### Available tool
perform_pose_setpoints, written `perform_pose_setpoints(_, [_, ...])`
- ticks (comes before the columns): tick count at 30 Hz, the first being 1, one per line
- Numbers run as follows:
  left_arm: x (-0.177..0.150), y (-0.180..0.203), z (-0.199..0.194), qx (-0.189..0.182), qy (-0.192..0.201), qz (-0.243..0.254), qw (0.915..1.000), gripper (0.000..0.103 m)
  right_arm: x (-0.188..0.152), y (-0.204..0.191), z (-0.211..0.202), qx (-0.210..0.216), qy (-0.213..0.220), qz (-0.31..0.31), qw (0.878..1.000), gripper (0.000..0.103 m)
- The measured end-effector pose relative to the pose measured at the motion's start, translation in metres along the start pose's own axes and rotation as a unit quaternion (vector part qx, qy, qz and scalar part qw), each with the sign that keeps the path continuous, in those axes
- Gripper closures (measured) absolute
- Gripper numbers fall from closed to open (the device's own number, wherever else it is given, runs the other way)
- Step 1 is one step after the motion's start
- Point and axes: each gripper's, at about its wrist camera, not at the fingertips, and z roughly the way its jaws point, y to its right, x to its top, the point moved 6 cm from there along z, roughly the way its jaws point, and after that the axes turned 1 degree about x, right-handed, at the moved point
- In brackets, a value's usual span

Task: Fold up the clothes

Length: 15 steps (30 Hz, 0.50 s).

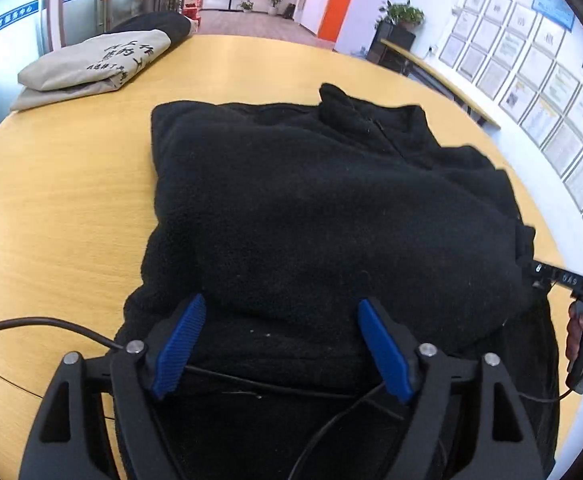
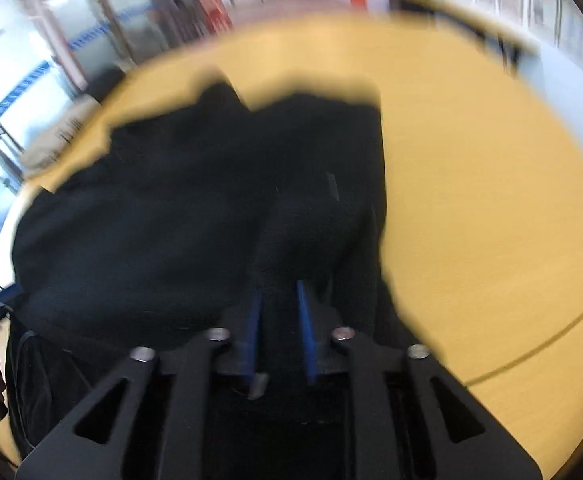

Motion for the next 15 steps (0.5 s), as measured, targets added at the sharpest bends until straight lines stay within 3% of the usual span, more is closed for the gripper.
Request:
perform_pose_setpoints(2, [-0.001, 0.0, -0.009, 0.0, -0.005, -0.002, 1.0, 0.021, -0.001, 0.0, -0.005, 0.004, -0.003, 0.003, 1.0, 0.076])
perform_pose_setpoints(4, [-0.003, -0.002, -0.024, -0.005, -0.007, -0.015, 0.9999, 0.021, 0.002, 0.001, -0.035, -0.004, 0.026, -0.003, 1.0, 0.045])
perform_pose_setpoints(6, [-0.009, -0.008, -0.051, -0.016, -0.008, -0.04, 0.999, 0.021, 0.004, 0.002, -0.068, -0.012, 0.058, -0.009, 0.998, 0.035])
perform_pose_setpoints(8, [-0.019, -0.012, -0.083, -0.017, -0.009, -0.052, 0.9984, 0.021, 0.001, 0.003, -0.1, -0.007, 0.08, -0.015, 0.997, 0.034])
perform_pose_setpoints(11, [-0.055, -0.014, -0.12, -0.003, -0.036, -0.033, 0.9988, 0.021, -0.025, 0.004, -0.139, 0.03, 0.076, -0.031, 0.996, 0.027])
perform_pose_setpoints(13, [-0.078, -0.015, -0.146, 0.006, -0.054, -0.02, 0.9983, 0.02, -0.054, 0.009, -0.158, 0.047, 0.052, -0.046, 0.997, 0.02])
perform_pose_setpoints(15, [-0.102, -0.016, -0.171, 0.014, -0.072, -0.007, 0.9973, 0.02, -0.087, 0.016, -0.167, 0.066, 0.012, -0.047, 0.997, 0.02])
